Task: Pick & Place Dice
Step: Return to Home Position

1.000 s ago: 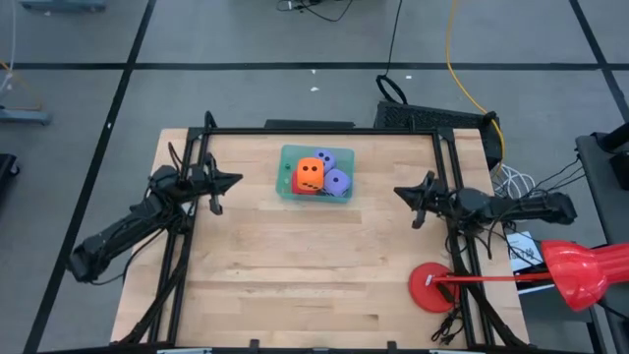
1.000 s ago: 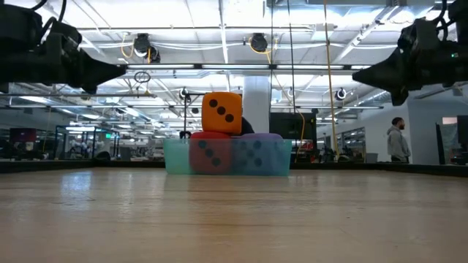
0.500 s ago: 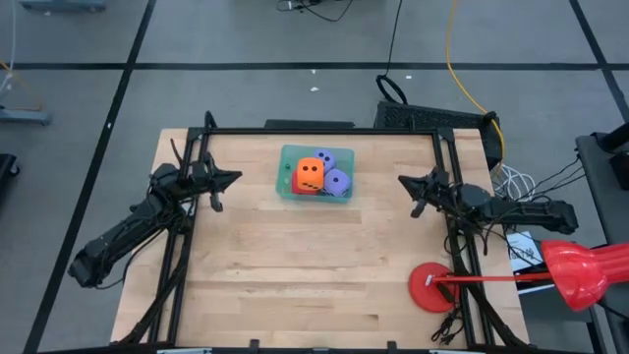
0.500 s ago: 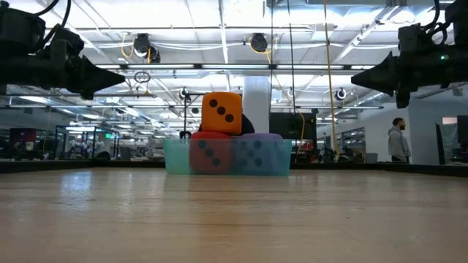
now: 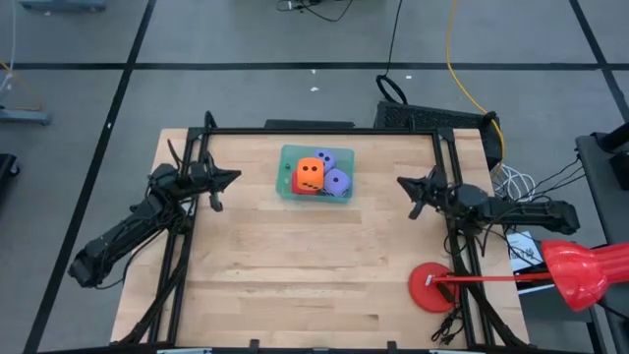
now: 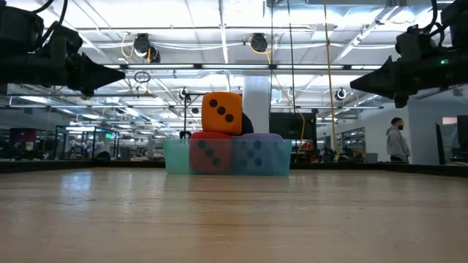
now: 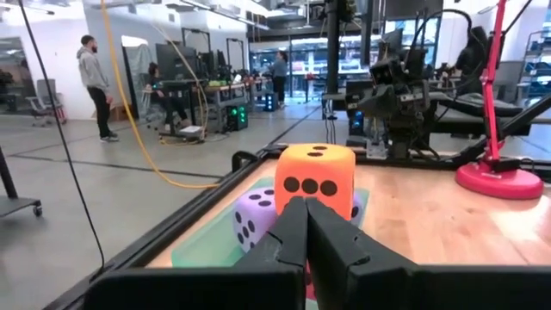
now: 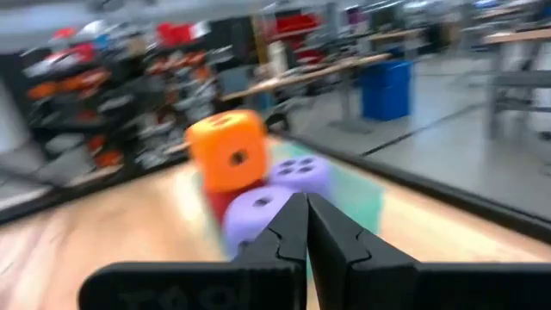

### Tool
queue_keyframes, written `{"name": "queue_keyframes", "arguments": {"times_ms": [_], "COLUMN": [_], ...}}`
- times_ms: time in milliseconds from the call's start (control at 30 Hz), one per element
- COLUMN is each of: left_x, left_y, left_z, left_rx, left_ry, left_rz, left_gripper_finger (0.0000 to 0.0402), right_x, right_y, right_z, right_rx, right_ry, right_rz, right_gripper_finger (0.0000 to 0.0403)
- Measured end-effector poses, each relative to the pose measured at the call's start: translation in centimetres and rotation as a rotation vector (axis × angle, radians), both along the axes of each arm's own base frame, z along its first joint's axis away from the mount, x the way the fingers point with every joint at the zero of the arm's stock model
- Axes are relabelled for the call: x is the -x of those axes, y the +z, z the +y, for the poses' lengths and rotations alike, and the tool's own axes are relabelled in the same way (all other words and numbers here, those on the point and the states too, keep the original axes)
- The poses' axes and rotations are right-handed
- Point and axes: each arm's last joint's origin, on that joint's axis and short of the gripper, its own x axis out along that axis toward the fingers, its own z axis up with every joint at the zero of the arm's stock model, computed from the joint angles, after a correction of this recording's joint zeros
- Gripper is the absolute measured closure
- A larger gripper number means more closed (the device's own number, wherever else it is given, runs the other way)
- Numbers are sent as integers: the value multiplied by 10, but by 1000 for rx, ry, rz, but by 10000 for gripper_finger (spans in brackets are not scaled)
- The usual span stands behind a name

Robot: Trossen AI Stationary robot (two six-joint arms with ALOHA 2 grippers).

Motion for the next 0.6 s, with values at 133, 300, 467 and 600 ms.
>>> {"name": "queue_keyframes", "arguments": {"times_ms": [133,300,467,600], "left_x": [0,0,0,0], "left_y": [1,1,1,1], "left_z": [0,0,0,0], "left_rx": [36,45,41,40], "left_ry": [-4,-4,-3,-3], "left_rz": [-16,-20,-20,-19], "left_gripper_finger": [392,369,365,365], "right_x": [-3,-4,-3,-2], "right_y": [-2,-1,0,-1], "right_z": [4,6,2,2], "right_rx": [33,69,-6,-25], "right_ry": [156,234,91,70], "right_rz": [43,41,0,-3], "right_gripper_finger": [403,402,400,399]}}
